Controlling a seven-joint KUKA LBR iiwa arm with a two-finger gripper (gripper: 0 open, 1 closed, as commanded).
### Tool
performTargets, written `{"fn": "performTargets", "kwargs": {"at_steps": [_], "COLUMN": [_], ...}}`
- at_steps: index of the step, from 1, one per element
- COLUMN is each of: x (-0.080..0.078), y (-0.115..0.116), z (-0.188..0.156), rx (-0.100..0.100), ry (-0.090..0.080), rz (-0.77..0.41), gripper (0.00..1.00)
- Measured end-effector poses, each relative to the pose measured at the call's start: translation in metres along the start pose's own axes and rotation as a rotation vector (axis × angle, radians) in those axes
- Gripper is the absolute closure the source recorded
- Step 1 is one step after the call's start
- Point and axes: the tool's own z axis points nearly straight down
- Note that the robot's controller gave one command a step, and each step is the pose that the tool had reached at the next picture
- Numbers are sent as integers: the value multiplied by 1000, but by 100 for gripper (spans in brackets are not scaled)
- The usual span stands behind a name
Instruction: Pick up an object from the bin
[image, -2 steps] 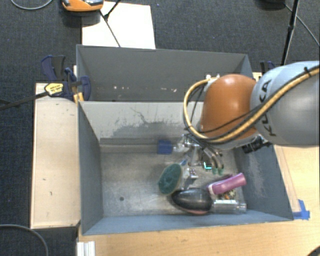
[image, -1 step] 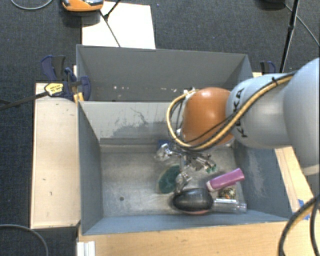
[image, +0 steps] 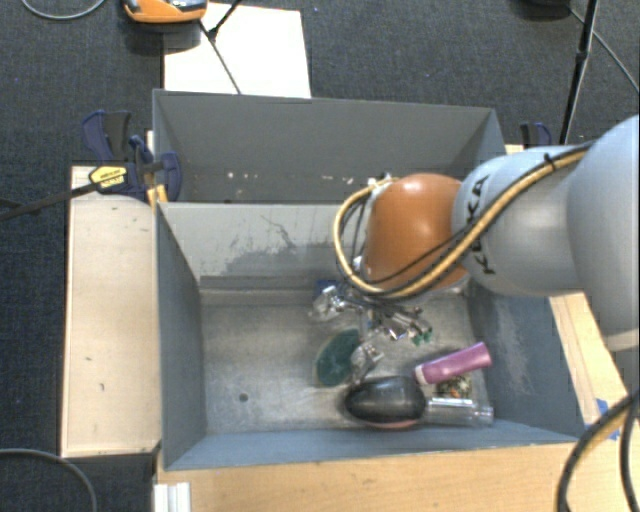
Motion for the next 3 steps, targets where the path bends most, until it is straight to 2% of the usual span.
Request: {"fn": "performTargets", "kwargs": {"at_steps": [3], "x": [-2], "y": [1], "z": [-2], "rx": [0], "ry": [-4], "rz": [19], "gripper": [0]}}
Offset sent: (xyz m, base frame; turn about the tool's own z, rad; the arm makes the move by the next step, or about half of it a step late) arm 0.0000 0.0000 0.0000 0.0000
